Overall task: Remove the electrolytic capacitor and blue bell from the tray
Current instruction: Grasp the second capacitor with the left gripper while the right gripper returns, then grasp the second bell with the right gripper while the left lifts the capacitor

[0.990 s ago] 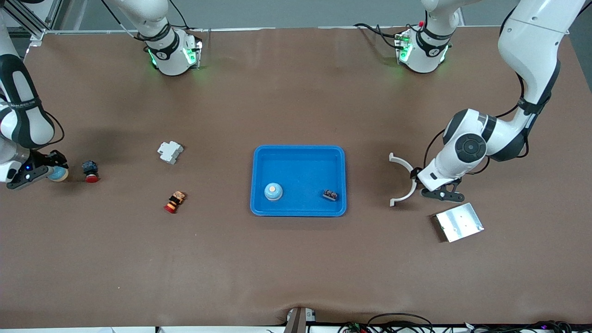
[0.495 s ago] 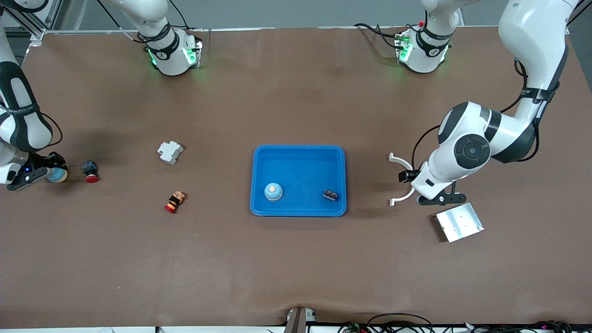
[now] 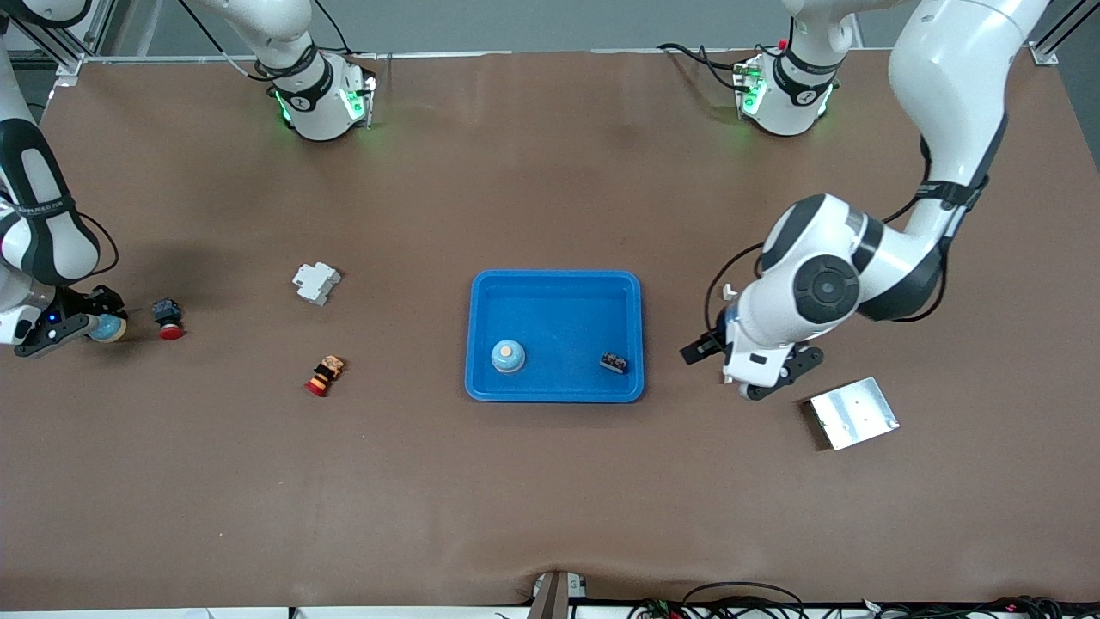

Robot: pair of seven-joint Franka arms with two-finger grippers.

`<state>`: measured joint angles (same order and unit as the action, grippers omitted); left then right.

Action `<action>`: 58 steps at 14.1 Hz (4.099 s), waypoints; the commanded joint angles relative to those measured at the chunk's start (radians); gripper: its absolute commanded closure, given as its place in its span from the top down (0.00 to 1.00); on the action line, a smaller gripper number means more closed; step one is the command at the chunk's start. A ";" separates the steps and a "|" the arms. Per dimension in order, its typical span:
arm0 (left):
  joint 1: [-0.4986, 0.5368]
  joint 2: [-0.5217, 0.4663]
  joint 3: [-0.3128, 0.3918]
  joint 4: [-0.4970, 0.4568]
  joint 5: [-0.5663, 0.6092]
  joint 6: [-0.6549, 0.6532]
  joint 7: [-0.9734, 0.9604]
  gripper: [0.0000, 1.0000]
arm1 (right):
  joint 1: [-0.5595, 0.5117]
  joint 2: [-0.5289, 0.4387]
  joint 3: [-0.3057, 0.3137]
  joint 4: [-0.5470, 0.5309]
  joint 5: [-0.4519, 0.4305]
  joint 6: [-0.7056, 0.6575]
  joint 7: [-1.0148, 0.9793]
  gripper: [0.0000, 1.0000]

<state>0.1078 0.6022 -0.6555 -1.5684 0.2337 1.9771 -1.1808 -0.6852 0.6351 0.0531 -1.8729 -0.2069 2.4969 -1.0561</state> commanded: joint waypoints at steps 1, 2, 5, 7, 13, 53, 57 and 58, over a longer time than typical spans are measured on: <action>-0.075 0.082 0.004 0.123 -0.008 -0.026 -0.167 1.00 | -0.023 0.011 0.027 0.031 0.021 -0.033 -0.019 1.00; -0.103 0.096 0.013 0.143 -0.007 -0.020 -0.216 1.00 | -0.014 0.005 0.031 0.050 0.021 -0.082 -0.019 1.00; -0.178 0.117 0.065 0.162 -0.005 0.044 -0.353 1.00 | -0.007 -0.003 0.105 0.234 0.058 -0.399 0.010 1.00; -0.209 0.142 0.083 0.162 -0.005 0.115 -0.465 1.00 | 0.030 -0.015 0.119 0.305 0.069 -0.513 0.106 1.00; -0.359 0.200 0.226 0.157 -0.004 0.258 -0.648 1.00 | 0.202 -0.087 0.120 0.360 0.070 -0.524 0.460 1.00; -0.277 0.154 0.208 0.142 -0.001 0.068 -0.204 0.00 | 1.121 0.100 0.139 0.301 -0.014 -0.103 2.337 1.00; -0.214 0.049 0.197 -0.007 0.003 0.031 0.104 0.00 | 1.132 0.146 0.139 0.314 -0.017 -0.058 2.363 1.00; -0.185 0.015 0.197 -0.056 0.004 0.031 0.245 0.00 | 1.132 0.152 0.139 0.319 -0.017 -0.058 2.363 1.00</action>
<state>-0.1307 0.7201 -0.4484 -1.4839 0.2345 2.0064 -1.1208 0.4315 0.7642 0.2025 -1.5830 -0.1996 2.4338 1.2719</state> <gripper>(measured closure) 0.665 0.000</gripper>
